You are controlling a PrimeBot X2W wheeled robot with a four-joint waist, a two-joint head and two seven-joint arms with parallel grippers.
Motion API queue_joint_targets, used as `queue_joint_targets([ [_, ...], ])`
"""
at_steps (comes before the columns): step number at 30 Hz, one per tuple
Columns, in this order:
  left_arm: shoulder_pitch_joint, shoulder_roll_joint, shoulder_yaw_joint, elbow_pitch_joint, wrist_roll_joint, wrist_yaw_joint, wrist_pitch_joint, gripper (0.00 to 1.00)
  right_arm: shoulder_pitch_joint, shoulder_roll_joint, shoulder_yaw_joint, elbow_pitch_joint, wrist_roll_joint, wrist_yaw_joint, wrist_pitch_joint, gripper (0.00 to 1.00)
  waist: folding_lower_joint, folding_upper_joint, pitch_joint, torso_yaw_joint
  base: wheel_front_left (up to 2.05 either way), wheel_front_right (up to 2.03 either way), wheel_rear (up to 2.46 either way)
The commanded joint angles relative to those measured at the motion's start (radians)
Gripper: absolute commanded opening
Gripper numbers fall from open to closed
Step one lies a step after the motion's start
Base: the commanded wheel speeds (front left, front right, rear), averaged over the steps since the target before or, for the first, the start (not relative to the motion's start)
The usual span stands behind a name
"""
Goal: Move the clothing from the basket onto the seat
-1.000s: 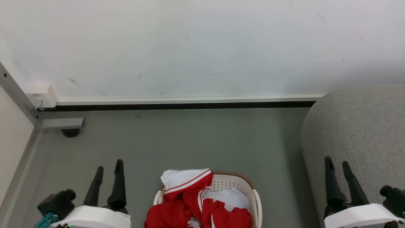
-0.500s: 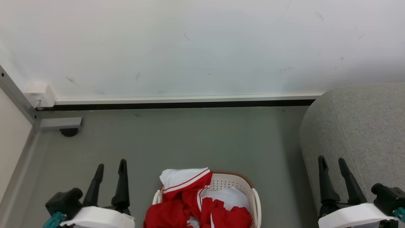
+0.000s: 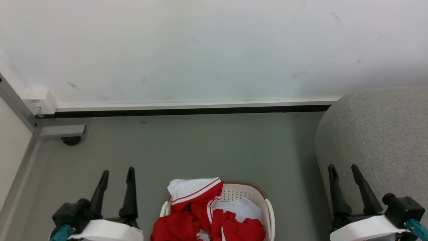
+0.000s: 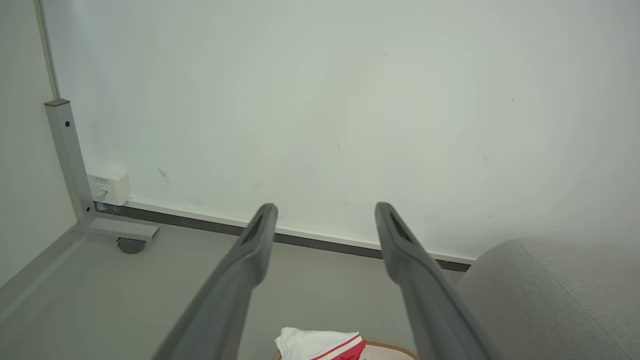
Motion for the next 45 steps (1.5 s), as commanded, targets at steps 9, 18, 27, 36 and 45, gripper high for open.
queue_joint_targets([
  [9, 0.003, -0.005, 0.009, -0.011, 0.094, -0.008, -0.024, 1.0, -0.017, -0.009, 0.011, 0.0, -0.069, -0.002, -0.024, 1.0, 0.0, 0.0, -0.003, -0.004, 0.0, 0.0, 0.0],
  [18, -0.005, -0.009, 0.014, -0.021, 0.16, -0.012, -0.042, 1.0, -0.021, -0.009, 0.012, -0.006, -0.119, -0.002, -0.04, 1.0, 0.0, 0.0, 0.006, -0.008, 0.0, 0.0, 0.0],
  [27, -0.011, -0.011, 0.024, -0.023, 0.209, -0.016, -0.055, 1.0, -0.025, -0.01, 0.013, 0.0, -0.15, -0.002, -0.056, 1.0, 0.0, 0.0, 0.009, -0.01, 0.0, 0.0, 0.0],
  [36, -0.014, -0.012, 0.028, -0.014, 0.204, -0.023, -0.062, 1.0, -0.028, -0.009, 0.014, 0.002, -0.163, -0.002, -0.062, 1.0, 0.0, 0.0, 0.012, -0.011, 0.0, 0.0, 0.0],
  [45, -0.016, -0.012, 0.023, -0.007, 0.185, -0.027, -0.061, 1.0, -0.028, -0.009, 0.015, 0.005, -0.158, -0.002, -0.062, 1.0, 0.0, 0.0, 0.014, -0.011, 0.0, 0.0, 0.0],
])
